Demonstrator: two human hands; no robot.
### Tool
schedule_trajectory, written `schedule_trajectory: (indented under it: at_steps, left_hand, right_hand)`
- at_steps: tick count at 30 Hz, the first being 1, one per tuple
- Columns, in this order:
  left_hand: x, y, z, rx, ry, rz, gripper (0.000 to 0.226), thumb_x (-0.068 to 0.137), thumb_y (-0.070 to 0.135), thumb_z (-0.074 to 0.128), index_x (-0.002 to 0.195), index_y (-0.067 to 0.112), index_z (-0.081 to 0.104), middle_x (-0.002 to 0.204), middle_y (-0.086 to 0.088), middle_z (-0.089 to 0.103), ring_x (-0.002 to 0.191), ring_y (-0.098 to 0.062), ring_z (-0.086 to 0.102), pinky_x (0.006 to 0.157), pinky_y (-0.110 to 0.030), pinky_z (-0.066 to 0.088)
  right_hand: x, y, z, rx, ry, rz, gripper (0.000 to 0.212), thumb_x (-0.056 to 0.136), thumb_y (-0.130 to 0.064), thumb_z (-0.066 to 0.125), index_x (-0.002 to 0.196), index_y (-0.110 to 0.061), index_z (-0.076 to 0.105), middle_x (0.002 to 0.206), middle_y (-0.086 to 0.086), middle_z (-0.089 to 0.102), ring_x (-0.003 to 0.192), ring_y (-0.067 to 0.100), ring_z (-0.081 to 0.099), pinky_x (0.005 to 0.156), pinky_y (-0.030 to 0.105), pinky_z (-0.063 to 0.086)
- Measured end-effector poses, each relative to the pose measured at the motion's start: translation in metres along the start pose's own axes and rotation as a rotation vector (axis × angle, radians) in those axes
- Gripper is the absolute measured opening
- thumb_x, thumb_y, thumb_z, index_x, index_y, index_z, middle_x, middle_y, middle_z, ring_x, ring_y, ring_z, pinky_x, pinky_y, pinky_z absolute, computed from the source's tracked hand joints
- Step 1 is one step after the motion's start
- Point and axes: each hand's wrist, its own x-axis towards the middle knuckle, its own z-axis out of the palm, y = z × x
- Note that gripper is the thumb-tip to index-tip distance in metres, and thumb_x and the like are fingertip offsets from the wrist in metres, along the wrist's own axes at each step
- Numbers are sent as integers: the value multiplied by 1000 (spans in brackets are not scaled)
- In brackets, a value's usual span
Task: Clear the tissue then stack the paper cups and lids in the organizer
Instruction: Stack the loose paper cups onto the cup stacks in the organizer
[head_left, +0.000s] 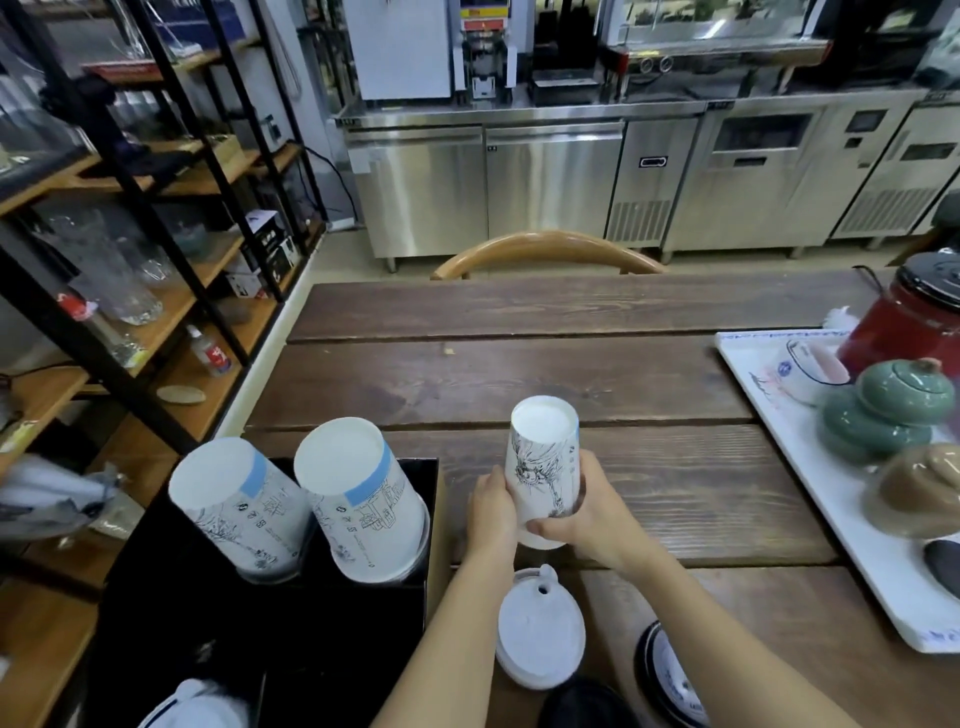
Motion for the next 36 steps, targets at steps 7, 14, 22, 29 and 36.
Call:
schedule_trajectory:
  at_steps: [7,14,22,29,36]
  left_hand:
    - [-99,78,-12,101,75,545,32,97,39,30,110,30,58,111,0,56,101,-10,51,89,-34,39]
    - [-164,124,-62,25,163,989,33,97,40,29,115,38,57,113,8,59,108,0,46,90,-19,39]
    - [-166,120,-133,-41,174,892,32,84,56,34,95,49,64,109,6,70,106,-13,63,97,-47,48]
    - [-140,89,-161,61,209,756,59,82,70,30,91,23,65,106,-1,67,103,-17,60,93,-42,48]
    - [-121,60,-165,233,195,633,57,90,61,25,102,19,61,106,-1,64,106,-17,55,91,-35,40]
  right_hand:
    - [-23,-87,-22,104,108,-234,78,59,-9,81,124,-23,40,114,-9,61,104,6,61,77,12,50]
    - [-50,-179,-14,81,91,-507,74,62,-7,83,123,-22,44,113,-13,62,104,-2,59,84,12,50]
    - [-43,-194,44,9,-90,-511,77,64,-12,82,127,-21,39,116,-15,58,103,-9,57,86,14,48]
    - [-31,-160,82,-143,-158,-381,74,49,-40,79,113,-35,43,113,-17,61,110,7,58,100,41,46]
    - [-26,-131,101,-371,-198,-322,57,54,-31,84,101,-28,53,101,-11,59,97,2,56,69,10,37]
